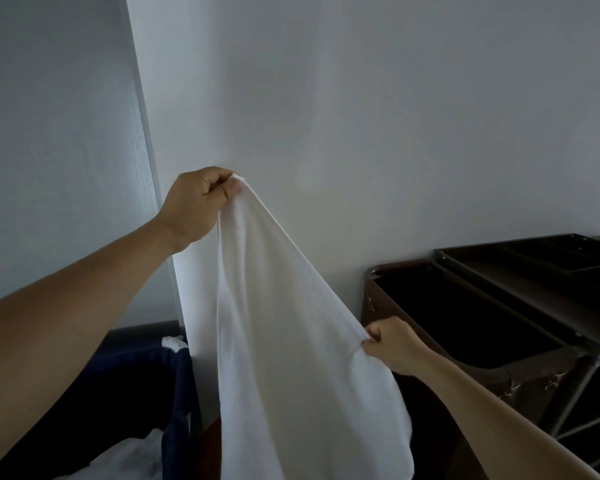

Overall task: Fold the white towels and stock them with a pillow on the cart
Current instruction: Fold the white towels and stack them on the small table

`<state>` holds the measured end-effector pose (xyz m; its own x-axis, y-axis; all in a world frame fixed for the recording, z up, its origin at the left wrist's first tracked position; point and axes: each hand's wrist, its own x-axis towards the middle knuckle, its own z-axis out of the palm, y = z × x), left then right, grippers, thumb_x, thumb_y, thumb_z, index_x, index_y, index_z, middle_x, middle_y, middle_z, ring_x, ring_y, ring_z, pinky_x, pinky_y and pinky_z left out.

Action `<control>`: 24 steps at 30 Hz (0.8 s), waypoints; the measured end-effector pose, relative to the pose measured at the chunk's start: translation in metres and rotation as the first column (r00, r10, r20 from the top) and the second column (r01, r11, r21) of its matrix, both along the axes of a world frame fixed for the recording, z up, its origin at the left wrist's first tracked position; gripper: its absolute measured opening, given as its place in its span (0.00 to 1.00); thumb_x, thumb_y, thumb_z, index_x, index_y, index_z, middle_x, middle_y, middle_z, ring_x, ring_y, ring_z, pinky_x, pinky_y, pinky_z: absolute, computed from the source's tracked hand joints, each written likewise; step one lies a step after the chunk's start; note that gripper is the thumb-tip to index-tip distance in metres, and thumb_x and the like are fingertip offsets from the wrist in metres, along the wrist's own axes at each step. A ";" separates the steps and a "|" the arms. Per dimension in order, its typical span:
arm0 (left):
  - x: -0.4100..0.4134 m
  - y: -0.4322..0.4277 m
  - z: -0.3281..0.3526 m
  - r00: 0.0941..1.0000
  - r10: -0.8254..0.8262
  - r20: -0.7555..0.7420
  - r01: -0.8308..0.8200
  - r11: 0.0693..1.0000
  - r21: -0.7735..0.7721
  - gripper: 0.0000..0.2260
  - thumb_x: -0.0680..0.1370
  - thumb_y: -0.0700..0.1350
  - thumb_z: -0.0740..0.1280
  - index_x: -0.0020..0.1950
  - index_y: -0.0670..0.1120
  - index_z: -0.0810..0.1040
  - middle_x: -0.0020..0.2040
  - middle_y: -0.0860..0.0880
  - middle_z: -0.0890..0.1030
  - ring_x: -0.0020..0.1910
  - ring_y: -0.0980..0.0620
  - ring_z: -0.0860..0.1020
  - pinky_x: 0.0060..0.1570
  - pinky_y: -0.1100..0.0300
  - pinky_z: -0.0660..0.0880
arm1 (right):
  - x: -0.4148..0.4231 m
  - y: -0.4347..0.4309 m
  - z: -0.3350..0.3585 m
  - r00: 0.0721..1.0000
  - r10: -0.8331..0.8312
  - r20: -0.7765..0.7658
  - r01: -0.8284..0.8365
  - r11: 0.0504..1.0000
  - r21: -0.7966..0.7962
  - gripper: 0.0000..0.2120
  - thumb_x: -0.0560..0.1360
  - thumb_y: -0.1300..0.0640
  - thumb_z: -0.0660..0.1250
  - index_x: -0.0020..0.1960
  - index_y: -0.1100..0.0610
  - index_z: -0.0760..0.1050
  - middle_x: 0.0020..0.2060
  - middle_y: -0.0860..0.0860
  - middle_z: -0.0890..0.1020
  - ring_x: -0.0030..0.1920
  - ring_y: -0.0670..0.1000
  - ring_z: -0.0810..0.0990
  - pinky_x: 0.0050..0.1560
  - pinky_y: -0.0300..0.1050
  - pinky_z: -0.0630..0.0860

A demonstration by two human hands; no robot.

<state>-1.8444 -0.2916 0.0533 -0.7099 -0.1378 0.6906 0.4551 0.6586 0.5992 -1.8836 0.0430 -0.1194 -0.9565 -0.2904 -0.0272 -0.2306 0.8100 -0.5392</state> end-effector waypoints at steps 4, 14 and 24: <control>0.000 -0.018 -0.001 0.998 0.021 0.055 -0.020 1.000 -0.017 0.07 0.82 0.49 0.66 0.54 0.51 0.83 0.42 0.58 0.81 0.35 0.67 0.75 0.42 0.70 0.73 | 0.003 0.016 -0.008 0.993 0.058 0.101 -0.040 0.985 -0.171 0.08 0.78 0.52 0.70 0.48 0.55 0.84 0.44 0.49 0.86 0.45 0.47 0.84 0.52 0.40 0.79; -0.008 -0.059 -0.026 0.984 0.096 0.149 -0.109 0.990 0.088 0.05 0.81 0.50 0.67 0.48 0.56 0.83 0.41 0.55 0.81 0.37 0.58 0.75 0.49 0.55 0.75 | -0.005 0.033 -0.013 0.997 0.058 -0.055 -0.071 0.959 -0.274 0.07 0.79 0.53 0.68 0.53 0.42 0.82 0.45 0.34 0.84 0.48 0.35 0.81 0.51 0.31 0.76; -0.015 -0.063 -0.023 0.976 0.191 0.108 -0.208 0.962 0.178 0.08 0.81 0.46 0.67 0.56 0.45 0.83 0.44 0.59 0.80 0.49 0.55 0.78 0.46 0.67 0.70 | 0.010 0.015 -0.019 0.981 0.089 -0.170 -0.122 0.973 -0.194 0.06 0.83 0.52 0.61 0.49 0.47 0.77 0.40 0.45 0.81 0.39 0.38 0.79 0.36 0.30 0.72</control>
<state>-1.8598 -0.3541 0.0300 -0.7125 -0.4034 0.5741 0.2651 0.6027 0.7526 -1.8736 0.0576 -0.1385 -0.9074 -0.3735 0.1928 -0.4050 0.6543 -0.6386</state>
